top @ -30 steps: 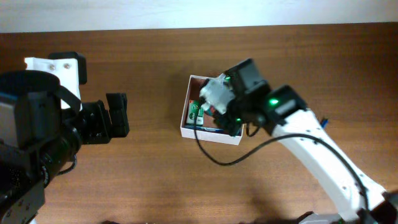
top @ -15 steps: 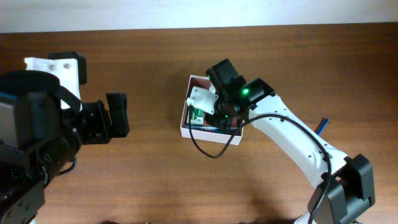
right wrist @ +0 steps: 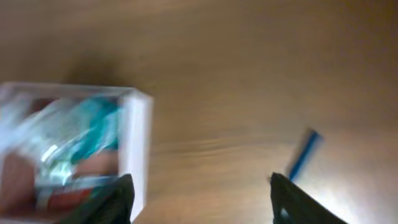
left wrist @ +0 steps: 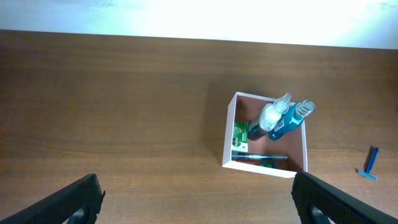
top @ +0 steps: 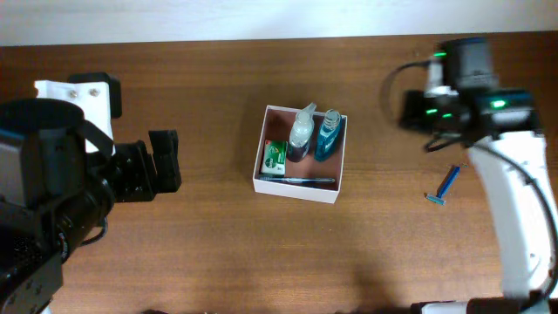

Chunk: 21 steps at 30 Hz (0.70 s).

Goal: Pack container
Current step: 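Move the right gripper to the blue razor and grasp it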

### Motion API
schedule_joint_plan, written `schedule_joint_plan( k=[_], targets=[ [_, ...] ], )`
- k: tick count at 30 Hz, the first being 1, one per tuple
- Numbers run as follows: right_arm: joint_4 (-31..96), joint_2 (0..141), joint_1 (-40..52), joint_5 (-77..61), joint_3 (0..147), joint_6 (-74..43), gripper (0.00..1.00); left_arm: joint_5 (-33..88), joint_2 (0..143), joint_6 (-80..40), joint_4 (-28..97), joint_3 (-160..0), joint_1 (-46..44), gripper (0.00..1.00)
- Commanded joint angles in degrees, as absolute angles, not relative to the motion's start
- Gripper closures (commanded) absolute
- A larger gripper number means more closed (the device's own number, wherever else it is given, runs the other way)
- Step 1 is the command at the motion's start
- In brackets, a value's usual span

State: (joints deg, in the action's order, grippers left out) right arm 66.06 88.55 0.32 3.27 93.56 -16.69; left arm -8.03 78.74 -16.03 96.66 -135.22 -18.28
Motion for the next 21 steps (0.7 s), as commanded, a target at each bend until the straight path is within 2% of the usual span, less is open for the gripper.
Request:
schedule_joint_plan(
  k=[1, 5, 12, 17, 21],
  targets=[
    [65.41, 91.39, -8.43, 3.6, 88.97, -26.92, 0.32, -8.88, 78.78, -15.35, 96.68, -135.26, -18.2, 0.01],
    [59.96, 96.18, -18.59, 0.64, 78.83, -26.92, 0.32, -8.86, 78.78, -15.35, 96.68, -135.26, -18.2, 0.01],
    [50.5, 102.59, -24.73, -1.17, 69.21, -26.92, 0.33, -8.88, 78.78, -15.35, 96.68, -135.26, -18.2, 0.0],
    [47.57, 107.11, -25.15, -2.17, 68.51, -26.89, 0.38, -8.88, 78.78, -15.35, 96.66, -135.26, -18.2, 0.01],
    [46.44, 109.43, -25.15, -5.63, 68.51, -26.89, 0.5, -8.86, 78.78, -15.35, 96.66, -135.26, -18.2, 0.0]
  ],
)
